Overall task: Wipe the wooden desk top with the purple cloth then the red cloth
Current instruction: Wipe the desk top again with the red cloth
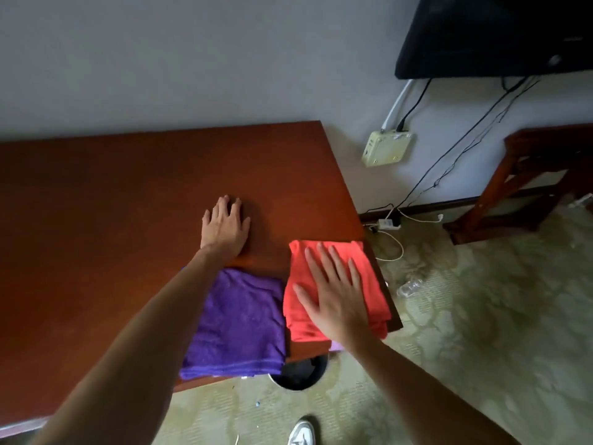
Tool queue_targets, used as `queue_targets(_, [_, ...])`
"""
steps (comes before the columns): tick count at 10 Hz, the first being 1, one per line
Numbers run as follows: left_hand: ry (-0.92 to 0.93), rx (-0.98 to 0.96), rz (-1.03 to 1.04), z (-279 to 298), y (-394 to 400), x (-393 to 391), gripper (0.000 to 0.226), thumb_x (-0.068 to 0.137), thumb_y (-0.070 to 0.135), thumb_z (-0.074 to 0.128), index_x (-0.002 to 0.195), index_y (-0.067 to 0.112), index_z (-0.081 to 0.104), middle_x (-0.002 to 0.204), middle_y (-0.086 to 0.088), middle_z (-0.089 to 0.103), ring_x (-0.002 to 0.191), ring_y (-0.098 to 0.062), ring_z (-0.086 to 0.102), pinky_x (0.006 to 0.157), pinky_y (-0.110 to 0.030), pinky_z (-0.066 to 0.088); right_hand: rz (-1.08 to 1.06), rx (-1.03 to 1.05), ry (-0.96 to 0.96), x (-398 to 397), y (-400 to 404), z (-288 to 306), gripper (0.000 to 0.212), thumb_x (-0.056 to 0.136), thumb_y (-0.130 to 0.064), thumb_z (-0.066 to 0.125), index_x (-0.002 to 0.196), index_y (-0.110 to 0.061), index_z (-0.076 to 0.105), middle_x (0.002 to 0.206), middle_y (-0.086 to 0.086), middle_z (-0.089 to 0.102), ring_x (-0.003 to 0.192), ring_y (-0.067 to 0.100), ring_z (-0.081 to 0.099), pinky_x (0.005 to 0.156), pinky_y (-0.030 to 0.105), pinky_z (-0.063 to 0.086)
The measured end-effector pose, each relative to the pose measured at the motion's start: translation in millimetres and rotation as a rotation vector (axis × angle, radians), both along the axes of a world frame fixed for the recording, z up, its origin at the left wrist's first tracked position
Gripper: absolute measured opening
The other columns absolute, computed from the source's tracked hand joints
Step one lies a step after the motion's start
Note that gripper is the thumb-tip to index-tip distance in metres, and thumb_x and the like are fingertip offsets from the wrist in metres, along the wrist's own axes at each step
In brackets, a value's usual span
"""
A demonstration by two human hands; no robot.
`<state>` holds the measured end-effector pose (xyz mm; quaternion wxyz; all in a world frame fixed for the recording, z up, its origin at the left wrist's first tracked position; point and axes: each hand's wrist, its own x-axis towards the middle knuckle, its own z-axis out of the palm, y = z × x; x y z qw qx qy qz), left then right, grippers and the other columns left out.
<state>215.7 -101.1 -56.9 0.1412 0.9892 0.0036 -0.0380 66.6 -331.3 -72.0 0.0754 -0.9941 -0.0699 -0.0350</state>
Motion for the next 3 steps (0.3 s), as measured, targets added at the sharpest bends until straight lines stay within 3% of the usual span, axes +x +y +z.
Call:
queue_targets(1, [-0.014, -0.036, 0.028, 30.4, -4.4, -15.9, 0.045, 0.1, 0.039, 0.044, 0.132, 0.008, 0.051, 0.144, -0.017, 0.035, 0.131, -0.034, 0.041, 0.104, -0.05, 0.036, -0.015, -0.017, 0.046, 2.2, 1.8, 5.5, 0.072, 0.1, -0.069, 0.024, 0.16, -0.029, 0.027, 0.169, -0.003, 0.022, 0.156, 0.018, 0.016, 0.125, 0.046, 0.015])
queue_targets(2, [-0.061, -0.182, 0.042, 54.9, -15.3, -74.4, 0.037, 0.099, 0.034, 0.048, 0.123, 0.007, 0.053, 0.136, -0.02, 0.037, 0.121, -0.041, 0.049, 0.096, -0.05, 0.043, -0.054, 0.027, 0.087, 2.4, 10.5, 14.5, 0.074, 0.098, -0.065, 0.026, 0.158, -0.023, 0.034, 0.166, 0.003, 0.031, 0.153, 0.024, 0.027, 0.122, 0.051, 0.021])
queue_targets(3, [-0.023, -0.301, 0.054, 55.4, -14.1, -135.2, 0.032, 0.096, 0.029, 0.053, 0.118, 0.007, 0.054, 0.133, -0.025, 0.037, 0.106, -0.049, 0.056, 0.089, -0.052, 0.05, -0.077, 0.188, 0.053, -20.4, 12.2, 19.9, 0.061, 0.094, -0.047, 0.049, 0.145, -0.014, 0.055, 0.153, 0.009, 0.05, 0.14, 0.031, 0.048, 0.114, 0.05, 0.038])
